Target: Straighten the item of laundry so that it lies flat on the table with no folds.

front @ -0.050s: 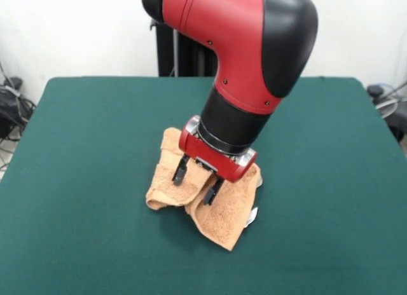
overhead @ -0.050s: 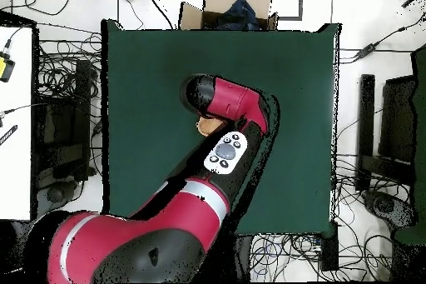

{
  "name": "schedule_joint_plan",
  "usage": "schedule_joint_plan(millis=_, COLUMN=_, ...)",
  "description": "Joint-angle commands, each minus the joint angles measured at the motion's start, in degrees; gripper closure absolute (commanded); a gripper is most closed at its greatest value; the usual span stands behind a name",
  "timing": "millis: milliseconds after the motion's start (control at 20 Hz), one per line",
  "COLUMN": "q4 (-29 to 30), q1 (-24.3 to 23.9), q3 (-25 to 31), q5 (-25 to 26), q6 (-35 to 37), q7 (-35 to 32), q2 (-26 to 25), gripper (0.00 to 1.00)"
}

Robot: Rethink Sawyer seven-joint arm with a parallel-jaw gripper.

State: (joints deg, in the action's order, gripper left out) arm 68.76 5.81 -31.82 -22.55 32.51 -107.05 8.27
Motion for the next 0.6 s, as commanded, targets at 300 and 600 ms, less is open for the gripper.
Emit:
schedule_joint_plan(millis=300, q4=-0.56, q1=-1.01, q3=2.29, q5=4.42, q6=6.38, q7=-7.41, q2=-2.90, gripper=1.00)
schedule_joint_plan(millis=600, q4=-0.12, q1=-1.09, q3=2.36, q5=4.95, q6=6.26, q7=-7.00, q2=-2.77, gripper=1.00)
